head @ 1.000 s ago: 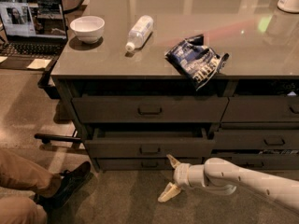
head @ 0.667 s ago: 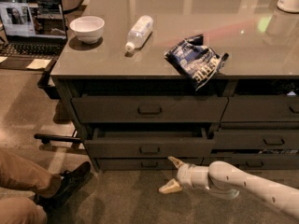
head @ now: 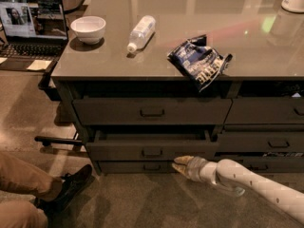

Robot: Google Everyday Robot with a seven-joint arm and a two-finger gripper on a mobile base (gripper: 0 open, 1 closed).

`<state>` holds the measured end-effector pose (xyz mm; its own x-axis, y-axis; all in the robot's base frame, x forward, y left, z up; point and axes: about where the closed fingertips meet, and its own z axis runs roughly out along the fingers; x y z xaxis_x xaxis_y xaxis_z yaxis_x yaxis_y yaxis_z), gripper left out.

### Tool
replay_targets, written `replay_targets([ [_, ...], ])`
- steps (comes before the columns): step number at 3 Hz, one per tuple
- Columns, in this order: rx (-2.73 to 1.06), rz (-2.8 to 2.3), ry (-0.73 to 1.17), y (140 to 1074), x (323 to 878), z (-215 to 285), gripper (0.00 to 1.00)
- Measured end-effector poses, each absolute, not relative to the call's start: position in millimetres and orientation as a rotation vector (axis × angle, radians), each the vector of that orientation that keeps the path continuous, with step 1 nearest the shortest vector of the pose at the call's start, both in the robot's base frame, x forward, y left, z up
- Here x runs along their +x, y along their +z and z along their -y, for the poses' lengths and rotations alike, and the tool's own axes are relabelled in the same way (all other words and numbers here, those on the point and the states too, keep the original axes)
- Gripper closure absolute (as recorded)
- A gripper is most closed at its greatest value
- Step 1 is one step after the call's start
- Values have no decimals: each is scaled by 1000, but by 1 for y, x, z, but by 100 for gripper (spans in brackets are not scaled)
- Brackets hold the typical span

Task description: Close middle drawer

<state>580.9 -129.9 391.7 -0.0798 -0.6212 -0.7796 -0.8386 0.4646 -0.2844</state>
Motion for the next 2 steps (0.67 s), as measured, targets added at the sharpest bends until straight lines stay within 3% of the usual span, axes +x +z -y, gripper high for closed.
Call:
replay_targets([
  [1, -1213, -1795, 268, 387, 605, 140, 63],
  [2, -1201, -1793, 266, 383, 622, 139, 40],
])
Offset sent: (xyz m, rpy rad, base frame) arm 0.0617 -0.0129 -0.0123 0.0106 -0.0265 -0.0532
